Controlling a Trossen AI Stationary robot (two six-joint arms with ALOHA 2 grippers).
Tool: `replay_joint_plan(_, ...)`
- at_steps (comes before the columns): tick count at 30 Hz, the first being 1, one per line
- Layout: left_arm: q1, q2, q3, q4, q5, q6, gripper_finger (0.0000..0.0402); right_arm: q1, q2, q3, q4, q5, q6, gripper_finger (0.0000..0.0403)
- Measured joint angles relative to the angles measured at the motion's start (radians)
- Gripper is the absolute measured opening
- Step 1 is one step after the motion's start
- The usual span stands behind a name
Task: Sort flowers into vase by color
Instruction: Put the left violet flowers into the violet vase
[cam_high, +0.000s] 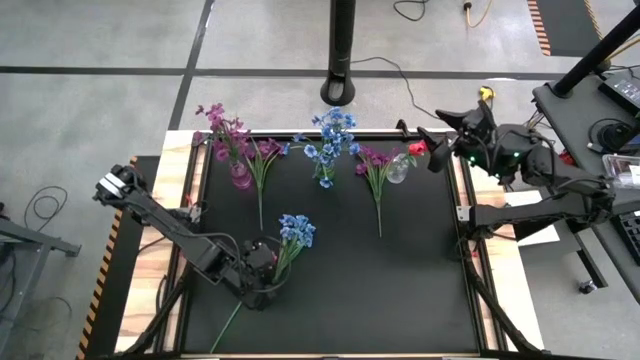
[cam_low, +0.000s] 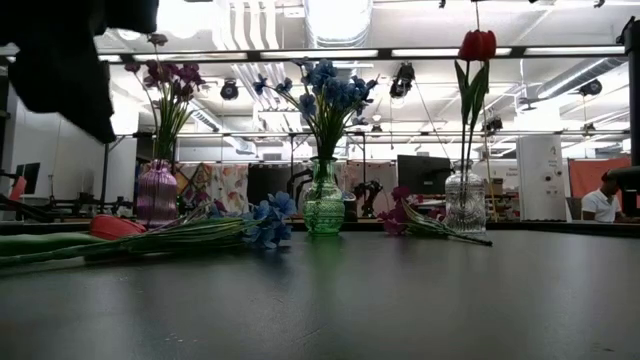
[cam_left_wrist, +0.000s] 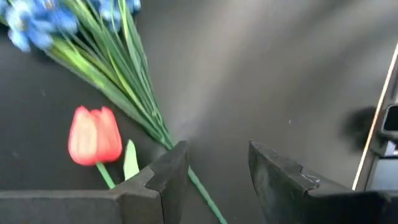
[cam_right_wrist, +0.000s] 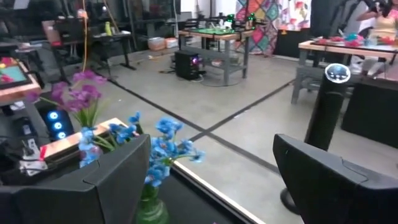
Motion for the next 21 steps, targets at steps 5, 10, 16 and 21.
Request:
replay_joint_plan(5,-0.009,0.05,0.0,0.001,0.05,0.032,0.015,0.0,0.0,0.04,-0.006,-0.068,-0.005,0.0331)
replay_joint_plan(10,-0.045,0.07,0.011,-0.041,0.06,0.044,0.015,0.0,0.005,0.067,-0.006,-0.228,0.015,0.0331)
replay_joint_plan(16,-0.051,0.064,0.159,-0.347,0.031,-0.019,0.015,0.004,0.044,0.098,-0.021,-0.363,0.046,0.0331)
replay_joint_plan(21,-0.056,0.064,0.27,-0.488,-0.213,-0.004,0.015,0.046,0.098,0.149,-0.046,-0.473,0.047,0.0329)
